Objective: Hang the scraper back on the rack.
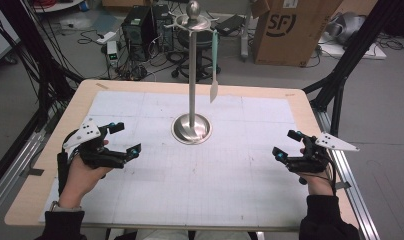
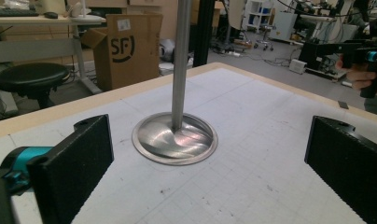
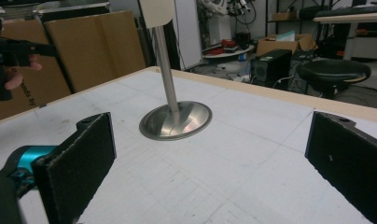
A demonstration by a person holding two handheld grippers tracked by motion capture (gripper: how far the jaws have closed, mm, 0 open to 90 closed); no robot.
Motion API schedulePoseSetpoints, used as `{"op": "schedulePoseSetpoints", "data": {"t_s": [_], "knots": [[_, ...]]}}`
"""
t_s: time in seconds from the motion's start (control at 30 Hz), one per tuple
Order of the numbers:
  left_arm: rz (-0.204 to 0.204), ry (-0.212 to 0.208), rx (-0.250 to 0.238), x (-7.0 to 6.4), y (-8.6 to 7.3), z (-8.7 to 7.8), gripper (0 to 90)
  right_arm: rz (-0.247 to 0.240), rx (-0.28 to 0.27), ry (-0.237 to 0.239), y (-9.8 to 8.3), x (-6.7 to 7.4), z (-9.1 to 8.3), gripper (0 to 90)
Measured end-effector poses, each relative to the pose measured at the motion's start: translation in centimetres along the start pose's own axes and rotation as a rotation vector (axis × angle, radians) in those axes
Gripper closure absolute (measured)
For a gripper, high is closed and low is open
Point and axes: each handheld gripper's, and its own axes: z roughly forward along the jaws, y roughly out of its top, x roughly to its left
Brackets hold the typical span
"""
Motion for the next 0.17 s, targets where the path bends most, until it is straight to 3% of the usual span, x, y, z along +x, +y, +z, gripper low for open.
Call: {"op": "schedulePoseSetpoints", "data": {"t_s": [0.17], "knots": [[-0.002,0.004,0.004,0.11,-0.02,0.04,1.7,-0.002,0.012,0.031,-0.12,0.17,0.48,0.7]]}}
